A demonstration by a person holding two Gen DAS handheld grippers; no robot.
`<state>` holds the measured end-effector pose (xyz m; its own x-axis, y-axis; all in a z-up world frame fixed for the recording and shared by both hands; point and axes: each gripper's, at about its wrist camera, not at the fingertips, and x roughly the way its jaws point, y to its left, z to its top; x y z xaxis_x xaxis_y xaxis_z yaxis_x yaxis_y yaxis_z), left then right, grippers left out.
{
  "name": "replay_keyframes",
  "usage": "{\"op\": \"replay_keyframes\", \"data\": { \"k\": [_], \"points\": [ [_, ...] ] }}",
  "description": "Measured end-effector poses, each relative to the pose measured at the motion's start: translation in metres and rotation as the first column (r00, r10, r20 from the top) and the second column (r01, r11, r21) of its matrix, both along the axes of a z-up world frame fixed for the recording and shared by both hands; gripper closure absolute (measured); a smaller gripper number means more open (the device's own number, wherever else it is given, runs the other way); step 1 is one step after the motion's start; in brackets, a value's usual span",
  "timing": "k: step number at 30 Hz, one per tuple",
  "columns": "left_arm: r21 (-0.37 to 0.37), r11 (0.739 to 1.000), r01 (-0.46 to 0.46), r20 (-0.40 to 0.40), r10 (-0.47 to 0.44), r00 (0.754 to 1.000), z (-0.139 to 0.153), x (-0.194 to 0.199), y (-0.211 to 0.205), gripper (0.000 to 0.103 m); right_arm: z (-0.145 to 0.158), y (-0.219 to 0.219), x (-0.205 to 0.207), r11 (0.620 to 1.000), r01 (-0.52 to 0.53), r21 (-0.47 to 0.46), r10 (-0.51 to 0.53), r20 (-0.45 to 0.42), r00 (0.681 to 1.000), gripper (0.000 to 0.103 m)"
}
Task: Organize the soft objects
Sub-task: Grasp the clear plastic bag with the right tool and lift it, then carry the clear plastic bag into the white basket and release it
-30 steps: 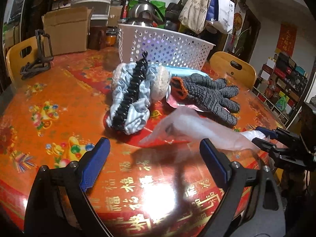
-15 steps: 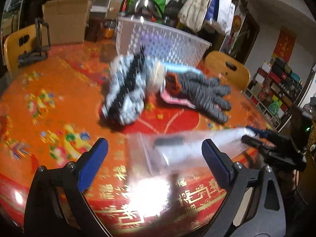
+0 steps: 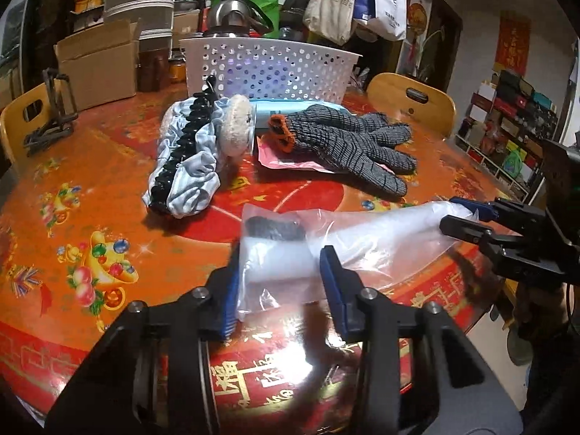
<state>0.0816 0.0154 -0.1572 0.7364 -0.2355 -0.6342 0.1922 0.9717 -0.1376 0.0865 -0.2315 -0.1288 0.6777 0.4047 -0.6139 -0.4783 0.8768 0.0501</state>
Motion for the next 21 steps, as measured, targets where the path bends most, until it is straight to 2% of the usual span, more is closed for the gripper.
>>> {"op": "replay_keyframes", "data": {
  "k": [3,5,6,10,21],
  "points": [
    [-0.018,1.000,-0.006,0.003,0.006,1.000,0.000,-0.002,0.000,0.087,0.001,0.000,-0.001,1.000,-0.002,0.020,0.002,-0.002,1.000,0.072],
    [-0.038,0.999,-0.011,0.010,0.011,1.000,0.002,-0.004,0.003,0.090,0.001,0.002,0.000,0.999,-0.013,0.036,0.013,-0.008,1.000,0.082],
    [-0.050,0.999,-0.008,0.011,0.008,1.000,0.003,-0.004,0.004,0.091,0.002,0.002,0.000,0.999,-0.010,0.040,0.011,-0.009,1.000,0.084],
    [-0.053,0.999,0.000,0.027,0.001,1.000,0.011,-0.008,0.006,0.092,0.005,0.002,-0.001,0.998,-0.006,0.060,0.006,-0.003,1.000,0.087],
    [-0.088,0.996,-0.005,0.086,0.012,0.996,0.046,-0.010,0.012,0.092,0.045,-0.001,0.000,0.994,0.000,0.110,-0.007,0.062,0.998,0.088]
  ]
}}
